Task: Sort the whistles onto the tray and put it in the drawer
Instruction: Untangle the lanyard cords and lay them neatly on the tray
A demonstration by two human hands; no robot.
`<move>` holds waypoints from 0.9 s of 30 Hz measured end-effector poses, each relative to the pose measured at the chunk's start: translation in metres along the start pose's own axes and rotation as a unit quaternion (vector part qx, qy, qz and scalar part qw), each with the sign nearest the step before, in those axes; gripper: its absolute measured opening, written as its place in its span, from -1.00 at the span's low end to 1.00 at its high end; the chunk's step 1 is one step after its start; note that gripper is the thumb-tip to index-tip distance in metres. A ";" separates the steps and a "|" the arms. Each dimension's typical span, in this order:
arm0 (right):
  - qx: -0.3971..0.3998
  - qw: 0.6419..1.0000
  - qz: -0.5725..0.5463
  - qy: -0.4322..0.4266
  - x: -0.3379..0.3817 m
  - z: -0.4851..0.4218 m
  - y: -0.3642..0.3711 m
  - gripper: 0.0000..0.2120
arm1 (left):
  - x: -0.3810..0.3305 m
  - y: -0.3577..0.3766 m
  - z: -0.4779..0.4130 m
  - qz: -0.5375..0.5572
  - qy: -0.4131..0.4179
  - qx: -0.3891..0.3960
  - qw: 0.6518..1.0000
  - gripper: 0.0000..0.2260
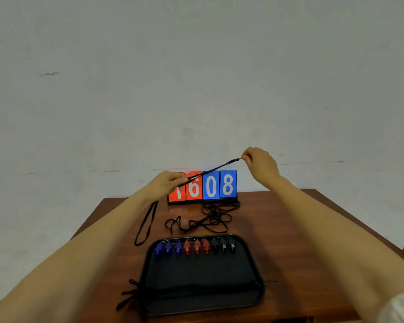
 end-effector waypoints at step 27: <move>0.180 0.974 0.058 0.129 -0.076 0.104 0.056 -0.84 | 0.127 0.025 0.053 -0.095 -0.212 -0.059 0.971 -0.85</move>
Point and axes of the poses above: each hand's wrist, its own z-axis away from the middle knuckle, its own y-axis out of the palm, x = y × z, the point moved 2 cm from there along -z, towards the middle knuckle, and after that the axes turned 4 degrees about -y, right-handed, at the moved point
